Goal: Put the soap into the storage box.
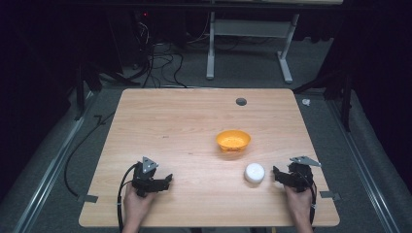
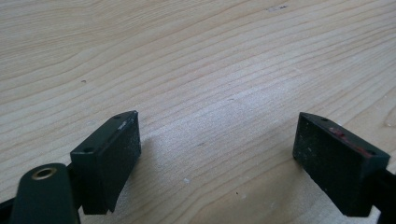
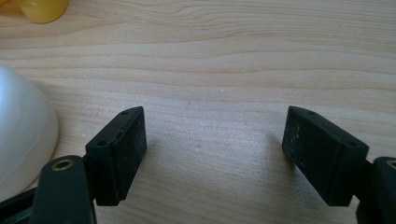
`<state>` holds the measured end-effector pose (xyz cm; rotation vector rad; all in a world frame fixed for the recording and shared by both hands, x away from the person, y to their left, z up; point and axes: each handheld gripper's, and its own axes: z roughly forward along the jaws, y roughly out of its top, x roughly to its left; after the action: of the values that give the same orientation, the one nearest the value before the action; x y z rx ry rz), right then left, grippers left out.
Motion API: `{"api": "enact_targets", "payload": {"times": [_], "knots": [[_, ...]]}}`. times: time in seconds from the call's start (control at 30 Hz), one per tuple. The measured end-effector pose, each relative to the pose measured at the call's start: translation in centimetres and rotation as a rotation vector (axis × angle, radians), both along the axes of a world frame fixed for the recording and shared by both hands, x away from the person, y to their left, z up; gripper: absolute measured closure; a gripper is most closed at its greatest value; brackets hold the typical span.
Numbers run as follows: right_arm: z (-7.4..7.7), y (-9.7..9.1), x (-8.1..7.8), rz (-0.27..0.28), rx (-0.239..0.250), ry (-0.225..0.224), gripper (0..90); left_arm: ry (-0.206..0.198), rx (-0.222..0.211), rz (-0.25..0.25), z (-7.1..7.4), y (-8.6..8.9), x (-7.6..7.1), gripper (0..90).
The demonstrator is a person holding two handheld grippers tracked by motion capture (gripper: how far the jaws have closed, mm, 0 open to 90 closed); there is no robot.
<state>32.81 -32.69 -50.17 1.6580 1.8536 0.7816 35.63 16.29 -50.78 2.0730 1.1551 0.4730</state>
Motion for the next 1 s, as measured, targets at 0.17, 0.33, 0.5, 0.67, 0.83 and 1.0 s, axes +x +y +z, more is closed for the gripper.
{"api": "enact_targets", "payload": {"times": [0.17,0.33,0.5,0.67,0.83,1.0], "knots": [[0.1,0.0,0.0,-0.002,0.009,0.003,22.4,0.000,0.000,0.000,0.0,0.0,0.0,15.6],[0.6,-0.1,-0.4,0.004,0.018,-0.009,22.6,0.000,0.000,0.000,0.0,0.0,0.0,15.6],[0.9,-0.1,-0.8,0.014,0.018,-0.018,22.6,0.000,0.000,0.000,0.0,0.0,0.0,15.6],[1.2,-0.1,-1.4,0.027,0.030,-0.034,22.6,0.000,0.000,0.001,0.0,0.0,0.0,15.6],[1.4,0.1,-2.3,0.044,0.041,-0.053,22.7,0.000,0.000,0.000,0.0,0.0,0.0,15.6],[1.6,0.3,-2.8,0.050,0.046,-0.056,22.9,0.000,0.000,0.000,0.0,0.0,0.0,15.6]]}}
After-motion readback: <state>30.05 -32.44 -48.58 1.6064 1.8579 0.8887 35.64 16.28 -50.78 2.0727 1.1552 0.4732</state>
